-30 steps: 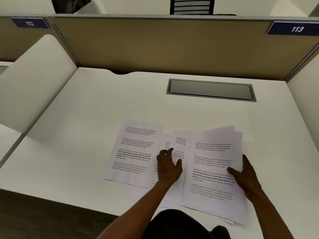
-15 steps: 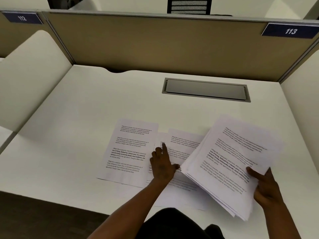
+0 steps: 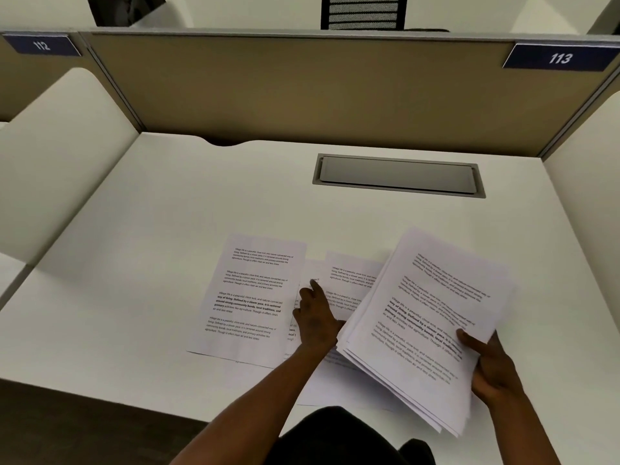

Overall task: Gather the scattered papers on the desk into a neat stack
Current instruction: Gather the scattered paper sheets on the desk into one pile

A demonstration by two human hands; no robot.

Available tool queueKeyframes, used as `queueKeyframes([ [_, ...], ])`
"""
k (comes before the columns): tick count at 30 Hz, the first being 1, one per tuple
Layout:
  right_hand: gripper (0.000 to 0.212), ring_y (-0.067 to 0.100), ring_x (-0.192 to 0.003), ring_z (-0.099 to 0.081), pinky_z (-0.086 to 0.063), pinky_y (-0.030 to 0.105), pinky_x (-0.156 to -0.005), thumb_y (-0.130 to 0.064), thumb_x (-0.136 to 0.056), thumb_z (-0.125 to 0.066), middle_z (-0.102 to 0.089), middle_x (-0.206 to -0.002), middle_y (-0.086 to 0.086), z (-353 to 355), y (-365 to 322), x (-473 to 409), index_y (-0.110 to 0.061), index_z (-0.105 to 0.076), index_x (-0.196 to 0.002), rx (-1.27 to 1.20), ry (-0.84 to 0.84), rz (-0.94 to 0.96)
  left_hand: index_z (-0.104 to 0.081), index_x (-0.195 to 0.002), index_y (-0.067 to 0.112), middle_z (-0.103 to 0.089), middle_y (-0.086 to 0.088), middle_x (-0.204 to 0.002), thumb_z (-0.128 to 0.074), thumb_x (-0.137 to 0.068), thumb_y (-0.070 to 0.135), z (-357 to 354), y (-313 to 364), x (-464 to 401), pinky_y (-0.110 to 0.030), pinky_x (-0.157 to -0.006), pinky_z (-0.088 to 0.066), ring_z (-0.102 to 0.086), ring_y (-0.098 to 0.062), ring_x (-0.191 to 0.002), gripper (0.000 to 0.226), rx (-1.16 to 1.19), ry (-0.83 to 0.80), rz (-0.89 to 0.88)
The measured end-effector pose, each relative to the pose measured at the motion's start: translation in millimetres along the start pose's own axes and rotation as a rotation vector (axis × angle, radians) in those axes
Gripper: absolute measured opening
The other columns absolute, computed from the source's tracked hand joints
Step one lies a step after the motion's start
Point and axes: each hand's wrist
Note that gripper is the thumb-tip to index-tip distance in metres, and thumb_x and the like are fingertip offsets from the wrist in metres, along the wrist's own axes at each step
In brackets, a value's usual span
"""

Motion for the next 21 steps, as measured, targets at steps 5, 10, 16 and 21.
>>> queueKeyframes([
  [5,0.049,0.032,-0.11,-0.067,-0.06,0.046,-0.081,0.006,-0.093,-0.051,-0.069,-0.124,0.01,0,1,-5,-0.031,-0.066,-0.122,0.036,-0.002,0.012,-0.024,-0.154,0.006,-0.036,-0.011,-0.141,-0.079,-0.07,0.055,0,-3,-1,-0.039,-0.107,-0.029,-0.048,-0.027,-0.123,0.112,0.002,0.014,-0.012],
  [10,0.056,0.038,-0.125,-0.054,-0.055,0.042,-0.09,0.009,-0.093,-0.051,-0.057,-0.138,0.016,3,-3,-13,-0.021,-0.05,-0.14,0.127,0.013,0.049,-0.041,-0.144,0.014,-0.045,-0.008,-0.135,-0.082,-0.066,0.052,1,-7,-4,-0.038,-0.101,-0.03,-0.043,-0.028,-0.124,0.096,-0.057,0.068,-0.052],
  [16,0.059,0.025,-0.112,-0.062,-0.061,0.027,-0.077,0.013,-0.091,-0.052,-0.06,-0.132,0.014,-1,-6,-17,-0.016,-0.046,-0.141,0.234,-0.026,0.089,-0.047,-0.129,0.021,-0.051,-0.004,-0.126,-0.087,-0.067,0.029,5,-9,-4,-0.033,-0.095,-0.037,-0.05,-0.025,-0.118,0.074,0.126,0.13,-0.097],
  [21,0.055,0.025,-0.11,-0.066,-0.061,0.03,-0.077,0.01,-0.088,-0.058,-0.068,-0.124,0.009,-10,0,-19,-0.024,-0.056,-0.131,0.209,-0.06,0.054,-0.04,-0.138,0.025,-0.062,-0.001,-0.109,-0.085,-0.077,0.023,14,-10,-2,-0.007,-0.075,-0.048,-0.062,-0.02,-0.102,0.077,0.591,0.019,-0.08],
])
Point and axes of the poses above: each hand's wrist, its own x-axis away from the middle knuckle, its own z-axis out of the back of the hand, y = z × x
